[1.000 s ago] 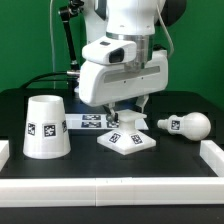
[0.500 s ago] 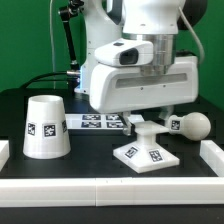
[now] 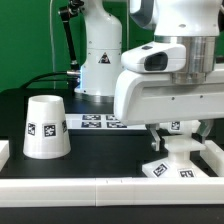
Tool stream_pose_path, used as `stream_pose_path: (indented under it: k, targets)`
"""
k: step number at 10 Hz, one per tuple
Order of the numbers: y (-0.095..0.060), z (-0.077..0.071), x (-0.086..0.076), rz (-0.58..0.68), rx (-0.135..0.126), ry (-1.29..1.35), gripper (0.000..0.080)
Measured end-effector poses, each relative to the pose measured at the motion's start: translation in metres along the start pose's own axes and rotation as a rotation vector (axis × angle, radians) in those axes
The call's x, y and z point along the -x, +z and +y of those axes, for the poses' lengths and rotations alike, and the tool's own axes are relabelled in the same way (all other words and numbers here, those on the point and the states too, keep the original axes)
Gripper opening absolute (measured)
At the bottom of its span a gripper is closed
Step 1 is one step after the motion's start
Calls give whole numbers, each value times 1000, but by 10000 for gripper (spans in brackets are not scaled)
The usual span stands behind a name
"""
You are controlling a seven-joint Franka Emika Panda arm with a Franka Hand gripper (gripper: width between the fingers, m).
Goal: Assemble lamp
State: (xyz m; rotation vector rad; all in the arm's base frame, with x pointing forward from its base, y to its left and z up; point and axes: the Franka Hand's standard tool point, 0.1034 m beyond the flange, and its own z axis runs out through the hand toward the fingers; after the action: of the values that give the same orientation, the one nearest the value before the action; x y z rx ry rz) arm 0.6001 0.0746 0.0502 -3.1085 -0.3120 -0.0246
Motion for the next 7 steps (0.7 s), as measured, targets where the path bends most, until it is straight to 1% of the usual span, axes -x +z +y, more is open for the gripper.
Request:
stream_pose_path:
  k: [2, 3, 5, 6, 7]
  targets:
    - [-2, -3, -9, -97, -29, 96, 535]
    - [-4, -3, -14, -112, -39, 117, 535]
    - [-5, -8, -15, -111, -39, 120, 535]
    - [-4, -8, -15, -110, -38, 119, 535]
    - [-4, -8, -15, -110, -38, 119, 635]
